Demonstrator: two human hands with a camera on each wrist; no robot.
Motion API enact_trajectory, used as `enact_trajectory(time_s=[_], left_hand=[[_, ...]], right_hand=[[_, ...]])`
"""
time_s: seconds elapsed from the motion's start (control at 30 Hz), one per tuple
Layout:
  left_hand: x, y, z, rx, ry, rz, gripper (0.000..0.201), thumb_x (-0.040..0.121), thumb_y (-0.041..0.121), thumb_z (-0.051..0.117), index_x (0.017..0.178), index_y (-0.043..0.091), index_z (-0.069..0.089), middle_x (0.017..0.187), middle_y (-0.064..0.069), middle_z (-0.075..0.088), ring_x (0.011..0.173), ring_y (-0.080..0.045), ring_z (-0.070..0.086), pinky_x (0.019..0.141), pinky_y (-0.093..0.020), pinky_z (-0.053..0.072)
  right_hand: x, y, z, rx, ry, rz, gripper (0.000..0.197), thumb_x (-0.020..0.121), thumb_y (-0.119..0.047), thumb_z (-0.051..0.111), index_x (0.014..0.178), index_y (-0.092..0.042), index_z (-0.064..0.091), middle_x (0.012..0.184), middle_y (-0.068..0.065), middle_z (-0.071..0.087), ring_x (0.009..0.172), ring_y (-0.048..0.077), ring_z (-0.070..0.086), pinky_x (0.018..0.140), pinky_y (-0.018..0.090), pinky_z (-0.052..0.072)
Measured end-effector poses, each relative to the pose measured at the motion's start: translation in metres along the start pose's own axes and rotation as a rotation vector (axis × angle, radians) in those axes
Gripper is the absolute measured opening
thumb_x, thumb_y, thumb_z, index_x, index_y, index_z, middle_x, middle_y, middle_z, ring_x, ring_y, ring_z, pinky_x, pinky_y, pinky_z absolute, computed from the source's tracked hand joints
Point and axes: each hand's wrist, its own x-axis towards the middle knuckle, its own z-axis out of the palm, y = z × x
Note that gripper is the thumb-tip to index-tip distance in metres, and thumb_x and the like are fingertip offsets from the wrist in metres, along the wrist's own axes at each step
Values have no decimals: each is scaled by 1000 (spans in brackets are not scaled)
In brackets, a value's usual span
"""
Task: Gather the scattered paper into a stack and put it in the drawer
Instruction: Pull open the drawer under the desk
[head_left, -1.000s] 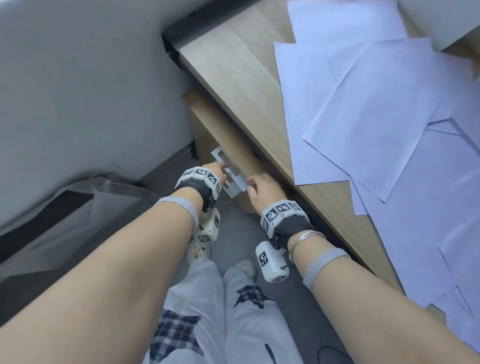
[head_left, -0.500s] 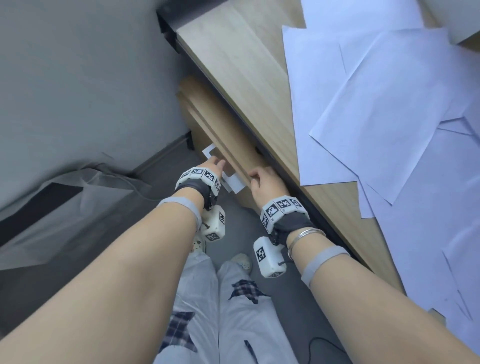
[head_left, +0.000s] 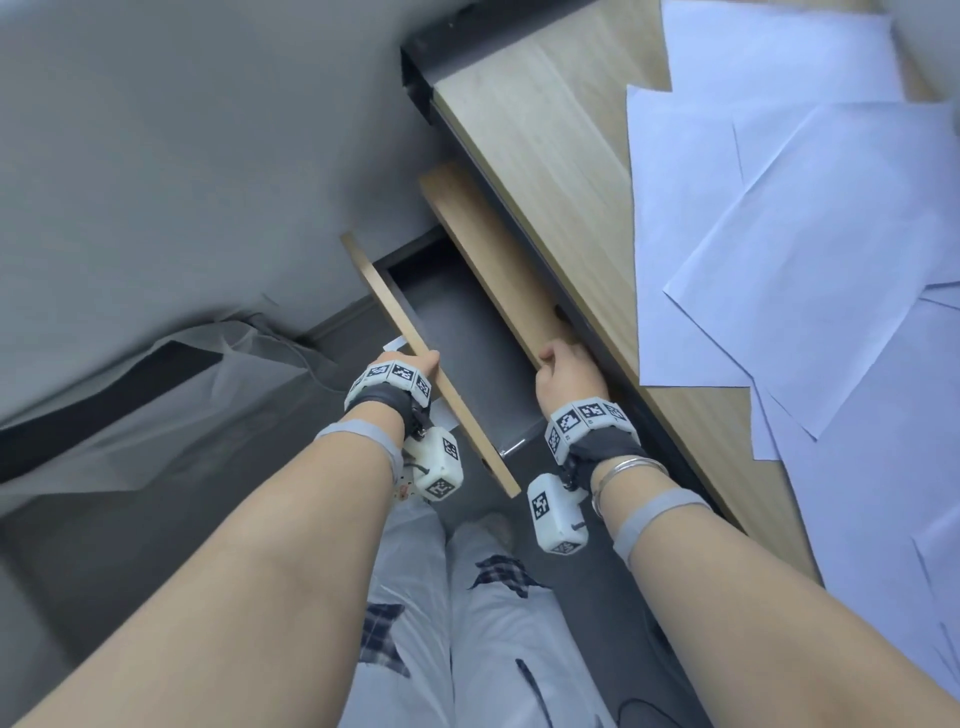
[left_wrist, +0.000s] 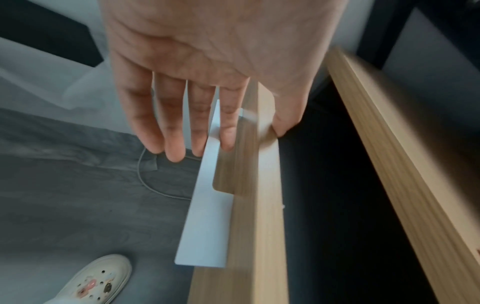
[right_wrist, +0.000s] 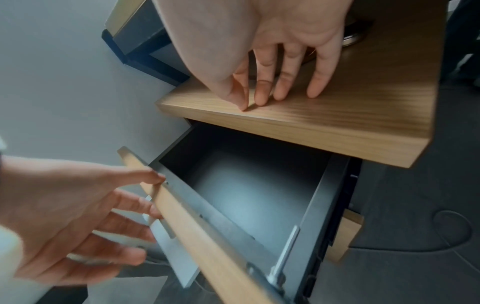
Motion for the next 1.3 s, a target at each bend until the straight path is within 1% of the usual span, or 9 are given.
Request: enact_trajectory(time_s=[0.13, 0.27, 0.4, 0.57, 0.77, 0.97, 1.1, 1.23, 1.3], left_hand=[[-5, -23, -10, -24, -9, -46, 30, 79, 38, 49, 65, 11, 46, 68, -4, 51, 55, -17, 44, 56, -26, 33], [-4, -52, -16, -56, 64, -75, 32, 74, 38, 51, 94, 13, 56, 79, -4, 61, 64, -21, 53, 51, -25, 33], [-11, -73, -26, -116, 135, -52, 17, 78, 27, 55, 90, 15, 56, 77, -1, 58, 75, -24, 55, 64, -28, 40], [-11, -100, -31, -175, 177, -104, 27, 80, 24, 57, 103, 11, 59, 103, -9, 66, 86, -29, 61, 71, -32, 45], [-9, -126, -39, -177, 189, -162, 31, 83, 23, 57, 111, 9, 55, 112, -13, 64, 101, -32, 63, 80, -36, 48], [-12, -145, -48, -96, 188, -203, 33, 86, 22, 56, 112, 2, 54, 113, -18, 63, 92, -33, 60, 72, -36, 44], [-11, -155, -55, -86, 180, -216, 35, 86, 23, 57, 114, 3, 54, 114, -18, 64, 101, -35, 62, 75, -38, 45], [-11, -157, -54, -74, 186, -199, 32, 86, 22, 58, 110, 2, 56, 112, -18, 64, 88, -31, 58, 72, -36, 44], [-11, -155, -52, -56, 199, -200, 31, 86, 20, 58, 110, 0, 55, 112, -20, 63, 94, -34, 60, 73, -36, 44]], right_hand=[[-1, -8, 2, -23, 22, 48, 32, 89, -7, 40, 117, -13, 55, 122, 13, 53, 110, 33, 54, 92, 36, 45], [-1, -13, 2, -59, 13, 84, 33, 89, -6, 39, 117, -14, 54, 125, 13, 52, 116, 33, 48, 96, 36, 41], [-2, -17, 3, -76, 9, 117, 35, 89, -6, 39, 120, -13, 52, 128, 13, 50, 118, 33, 46, 100, 37, 39], [-2, -22, 7, -56, 14, 178, 37, 86, -6, 41, 120, -13, 52, 130, 12, 50, 121, 34, 44, 102, 38, 36], [-3, -28, 10, -57, 13, 211, 39, 87, -5, 42, 124, -12, 50, 133, 12, 47, 127, 33, 39, 104, 40, 36], [-5, -31, 16, -55, 34, 213, 40, 87, -4, 44, 127, -11, 47, 135, 12, 46, 128, 32, 37, 105, 40, 35], [-6, -31, 16, -55, 28, 208, 41, 87, -3, 44, 127, -11, 47, 136, 12, 46, 129, 32, 36, 105, 40, 34], [-7, -29, 14, -55, 14, 202, 43, 86, -4, 44, 128, -12, 47, 137, 12, 45, 130, 32, 35, 107, 40, 33], [-8, -29, 12, -53, 6, 198, 43, 87, -4, 45, 129, -12, 46, 137, 12, 45, 131, 31, 34, 107, 40, 33]])
